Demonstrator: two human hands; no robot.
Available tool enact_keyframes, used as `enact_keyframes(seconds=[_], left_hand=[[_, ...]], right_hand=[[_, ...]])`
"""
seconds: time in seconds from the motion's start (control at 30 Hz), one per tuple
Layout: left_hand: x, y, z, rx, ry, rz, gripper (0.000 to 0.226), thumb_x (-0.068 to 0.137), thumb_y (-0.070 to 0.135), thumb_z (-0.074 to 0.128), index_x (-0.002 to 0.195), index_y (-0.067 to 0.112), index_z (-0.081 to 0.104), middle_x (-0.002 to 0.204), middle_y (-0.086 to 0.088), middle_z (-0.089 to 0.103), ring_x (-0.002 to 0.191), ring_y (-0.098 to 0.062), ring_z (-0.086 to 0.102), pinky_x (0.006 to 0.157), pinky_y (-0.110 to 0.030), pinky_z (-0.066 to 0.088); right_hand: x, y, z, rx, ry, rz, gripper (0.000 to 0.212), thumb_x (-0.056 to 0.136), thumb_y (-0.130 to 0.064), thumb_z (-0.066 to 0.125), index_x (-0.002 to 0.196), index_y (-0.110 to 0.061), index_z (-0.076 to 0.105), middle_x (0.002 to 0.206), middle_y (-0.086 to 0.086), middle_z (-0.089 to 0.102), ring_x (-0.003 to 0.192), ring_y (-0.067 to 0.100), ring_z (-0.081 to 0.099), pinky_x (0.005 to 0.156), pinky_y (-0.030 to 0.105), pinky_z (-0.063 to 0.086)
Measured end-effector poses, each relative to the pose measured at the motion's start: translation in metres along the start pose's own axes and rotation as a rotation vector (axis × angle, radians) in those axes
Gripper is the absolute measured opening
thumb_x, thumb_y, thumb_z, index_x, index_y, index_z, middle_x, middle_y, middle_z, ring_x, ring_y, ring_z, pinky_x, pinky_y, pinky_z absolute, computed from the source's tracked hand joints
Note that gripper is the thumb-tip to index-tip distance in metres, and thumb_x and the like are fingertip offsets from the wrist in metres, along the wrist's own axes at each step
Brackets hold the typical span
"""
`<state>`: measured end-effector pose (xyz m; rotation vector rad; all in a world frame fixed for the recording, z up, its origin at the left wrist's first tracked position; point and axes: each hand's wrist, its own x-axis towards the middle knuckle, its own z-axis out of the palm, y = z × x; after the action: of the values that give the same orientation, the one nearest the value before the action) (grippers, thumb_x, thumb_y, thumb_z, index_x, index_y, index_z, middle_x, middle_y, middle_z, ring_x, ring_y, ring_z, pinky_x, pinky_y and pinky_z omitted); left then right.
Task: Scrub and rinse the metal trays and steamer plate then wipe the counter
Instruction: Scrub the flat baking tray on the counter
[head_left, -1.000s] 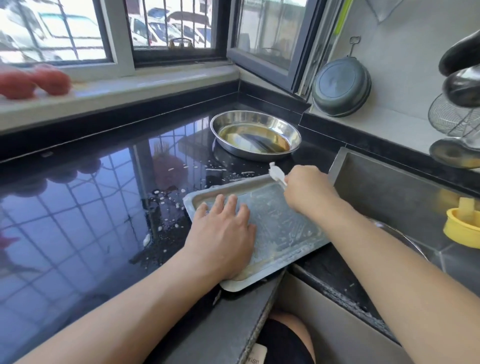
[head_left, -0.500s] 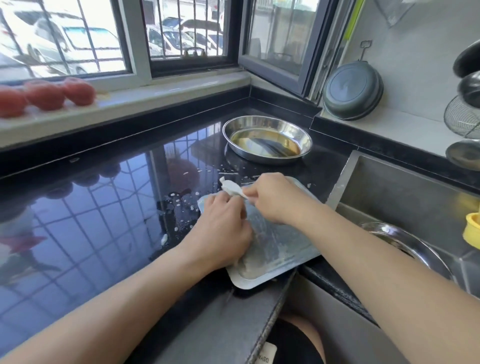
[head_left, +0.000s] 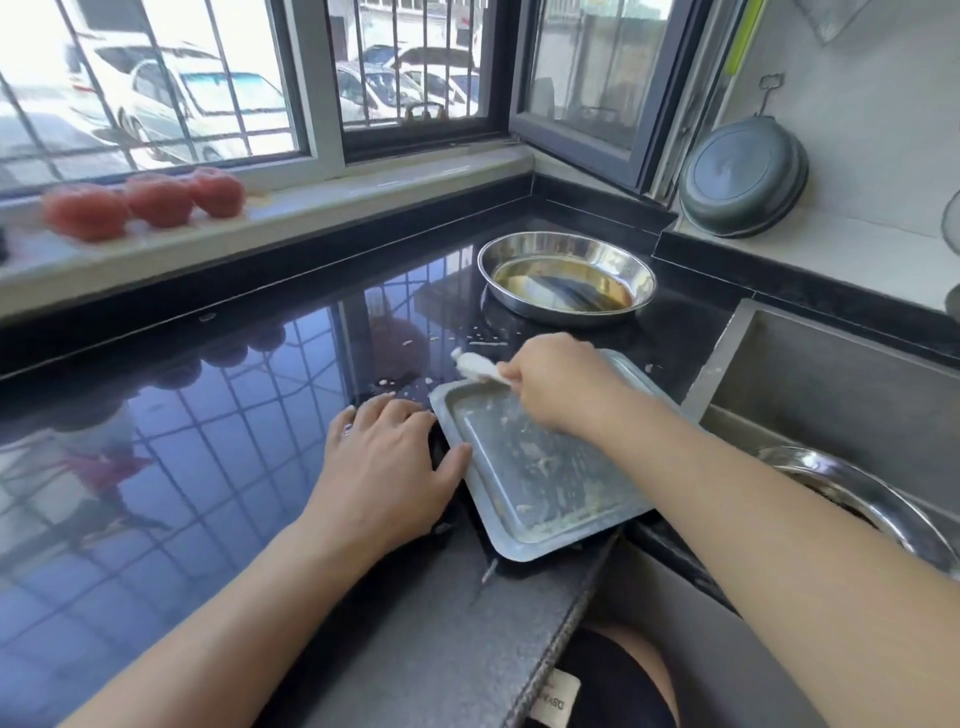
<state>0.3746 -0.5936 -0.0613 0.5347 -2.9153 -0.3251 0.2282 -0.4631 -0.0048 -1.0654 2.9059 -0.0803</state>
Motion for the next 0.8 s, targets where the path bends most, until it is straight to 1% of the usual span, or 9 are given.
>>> enact_keyframes(seconds=[0.07, 0.2, 0.23, 0.33, 0.5, 0.57, 0.6, 0.7, 0.8], left_hand=[[-0.001, 0.0, -0.001, -0.003, -0.009, -0.004, 0.059, 0.099, 0.067, 0.035, 0.139, 0.031, 0.06, 0.152, 0.009, 0.05, 0.148, -0.017, 0.032, 0.126, -0.046, 0.017], [-0.003, -0.003, 0.001, -0.057, -0.033, -0.009, 0.059, 0.1, 0.066, 0.033, 0.142, 0.032, 0.056, 0.154, 0.011, 0.046, 0.148, -0.015, 0.034, 0.126, -0.049, 0.017], [-0.003, -0.004, 0.002, -0.055, -0.032, -0.005, 0.058, 0.1, 0.065, 0.032, 0.142, 0.032, 0.055, 0.154, 0.011, 0.045, 0.148, -0.016, 0.034, 0.126, -0.05, 0.017], [-0.004, -0.005, 0.006, -0.055, -0.024, -0.006, 0.058, 0.101, 0.065, 0.031, 0.142, 0.029, 0.053, 0.152, 0.008, 0.046, 0.146, -0.018, 0.034, 0.126, -0.05, 0.018], [-0.003, -0.002, 0.011, -0.081, -0.02, -0.036, 0.061, 0.099, 0.063, 0.03, 0.148, 0.03, 0.041, 0.146, 0.002, 0.05, 0.142, -0.023, 0.038, 0.124, -0.051, 0.022], [-0.004, 0.0, 0.011, -0.039, -0.013, -0.015, 0.062, 0.098, 0.065, 0.026, 0.155, 0.04, 0.027, 0.141, 0.001, 0.051, 0.137, -0.026, 0.042, 0.122, -0.051, 0.025], [-0.005, 0.002, 0.011, 0.003, -0.012, 0.002, 0.062, 0.097, 0.065, 0.021, 0.156, 0.045, 0.023, 0.138, 0.0, 0.051, 0.134, -0.028, 0.044, 0.12, -0.051, 0.027], [-0.006, 0.008, 0.009, 0.085, -0.024, 0.028, 0.063, 0.095, 0.062, 0.012, 0.154, 0.049, 0.028, 0.138, -0.002, 0.05, 0.129, -0.03, 0.046, 0.116, -0.052, 0.031], [-0.005, 0.004, 0.007, 0.059, -0.048, 0.032, 0.064, 0.094, 0.065, 0.011, 0.154, 0.05, 0.028, 0.141, -0.002, 0.045, 0.133, -0.03, 0.041, 0.116, -0.049, 0.03]], right_hand=[[0.0, 0.012, -0.001, -0.046, 0.009, 0.029, 0.035, 0.099, -0.021, 0.054, 0.128, -0.037, 0.067, 0.117, 0.006, 0.063, 0.096, 0.032, 0.061, 0.084, 0.038, 0.053], [-0.024, 0.012, 0.012, 0.084, -0.124, -0.126, 0.03, 0.102, -0.032, 0.057, 0.128, -0.043, 0.066, 0.103, -0.009, 0.063, 0.098, 0.026, 0.064, 0.082, 0.035, 0.051], [-0.033, 0.015, 0.014, 0.101, -0.145, -0.135, 0.029, 0.102, -0.034, 0.057, 0.128, -0.042, 0.066, 0.097, -0.01, 0.062, 0.098, 0.026, 0.064, 0.08, 0.033, 0.049], [-0.059, 0.029, 0.011, 0.073, -0.184, -0.164, 0.027, 0.103, -0.04, 0.053, 0.126, -0.04, 0.067, 0.072, -0.014, 0.042, 0.081, 0.023, 0.052, 0.064, 0.026, 0.035], [-0.112, 0.048, -0.009, 0.026, -0.404, -0.271, 0.027, 0.102, -0.047, 0.05, 0.123, -0.041, 0.066, 0.082, -0.013, 0.054, 0.085, 0.019, 0.058, 0.076, 0.031, 0.046], [-0.12, 0.05, -0.014, -0.003, -0.391, -0.251, 0.026, 0.102, -0.045, 0.052, 0.124, -0.045, 0.065, 0.082, -0.015, 0.053, 0.088, 0.016, 0.056, 0.076, 0.028, 0.042], [-0.12, 0.05, -0.015, 0.006, -0.331, -0.223, 0.026, 0.102, -0.044, 0.054, 0.126, -0.047, 0.064, 0.083, -0.015, 0.052, 0.09, 0.016, 0.056, 0.076, 0.028, 0.041], [-0.117, 0.038, -0.011, 0.137, -0.185, -0.196, 0.029, 0.101, -0.04, 0.056, 0.128, -0.048, 0.064, 0.079, -0.019, 0.046, 0.094, 0.014, 0.058, 0.078, 0.026, 0.042], [-0.132, 0.033, -0.01, 0.205, -0.277, -0.211, 0.027, 0.1, -0.041, 0.059, 0.124, -0.048, 0.067, 0.075, -0.024, 0.045, 0.081, -0.001, 0.05, 0.07, 0.015, 0.035]])
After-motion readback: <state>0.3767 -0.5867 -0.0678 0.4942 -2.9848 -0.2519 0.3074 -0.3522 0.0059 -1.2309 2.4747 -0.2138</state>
